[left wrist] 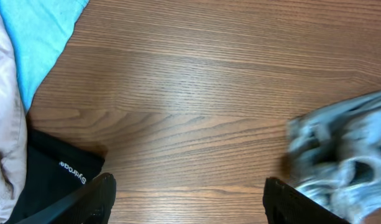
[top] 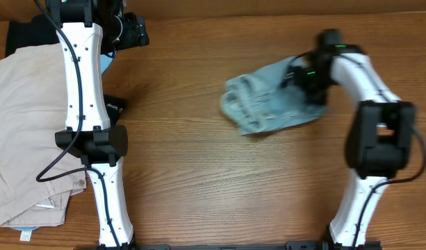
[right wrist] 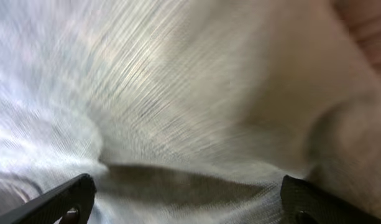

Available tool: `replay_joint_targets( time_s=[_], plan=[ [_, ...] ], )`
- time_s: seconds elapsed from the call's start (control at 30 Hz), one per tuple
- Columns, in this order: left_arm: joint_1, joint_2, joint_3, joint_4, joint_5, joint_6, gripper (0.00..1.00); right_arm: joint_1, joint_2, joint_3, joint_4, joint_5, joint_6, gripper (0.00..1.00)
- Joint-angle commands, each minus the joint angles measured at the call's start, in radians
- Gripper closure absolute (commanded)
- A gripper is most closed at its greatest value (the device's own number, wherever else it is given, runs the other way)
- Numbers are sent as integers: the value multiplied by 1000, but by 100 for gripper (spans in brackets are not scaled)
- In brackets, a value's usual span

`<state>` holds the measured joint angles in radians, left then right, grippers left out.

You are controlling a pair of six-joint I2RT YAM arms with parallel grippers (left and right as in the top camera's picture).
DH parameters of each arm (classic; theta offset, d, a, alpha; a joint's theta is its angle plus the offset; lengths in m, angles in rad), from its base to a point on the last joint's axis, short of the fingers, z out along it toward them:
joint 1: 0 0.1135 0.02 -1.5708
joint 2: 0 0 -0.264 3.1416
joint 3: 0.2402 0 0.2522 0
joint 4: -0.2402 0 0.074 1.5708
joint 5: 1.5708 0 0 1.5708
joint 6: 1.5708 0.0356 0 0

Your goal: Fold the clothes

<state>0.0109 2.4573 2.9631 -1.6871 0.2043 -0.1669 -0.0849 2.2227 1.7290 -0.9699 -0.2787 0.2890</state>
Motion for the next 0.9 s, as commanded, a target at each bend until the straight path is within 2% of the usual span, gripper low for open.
replay_joint_targets(
  time_s=[0.0,0.17,0.27,0.47,0.6,0.7,0.73,0.77,0.8,0.83,0.87],
  plan=[
    [-8,-25,17,0,-1,-17,22,-214,74,-15,60,21,32,0],
    [-28,-25,17,9,-2,-17,22,-391,74,19,178,-155,85,0],
    [-38,-25,17,12,-2,-17,23,-446,70,67,172,-220,85,0],
    [-54,-25,17,18,-2,-17,22,-472,-15,224,11,-224,20,0],
    [-57,-25,17,19,-2,-17,22,-430,-105,290,-139,-219,-8,2],
    [-57,-25,17,19,-2,-17,22,-373,-155,290,-227,-178,-9,15],
    [-57,-25,17,19,-2,-17,22,-343,-161,290,-265,-140,-9,26],
    [-57,-24,17,19,-2,-16,22,-320,-162,290,-293,-111,-8,45],
    [-57,-25,17,19,-4,-16,21,-296,-162,288,-314,-88,-8,60],
    [-57,-25,17,19,-5,-16,21,-266,-158,282,-328,-60,-7,69],
    [-57,-25,17,19,-5,-16,21,-236,-156,272,-333,-30,0,72]
  ],
)
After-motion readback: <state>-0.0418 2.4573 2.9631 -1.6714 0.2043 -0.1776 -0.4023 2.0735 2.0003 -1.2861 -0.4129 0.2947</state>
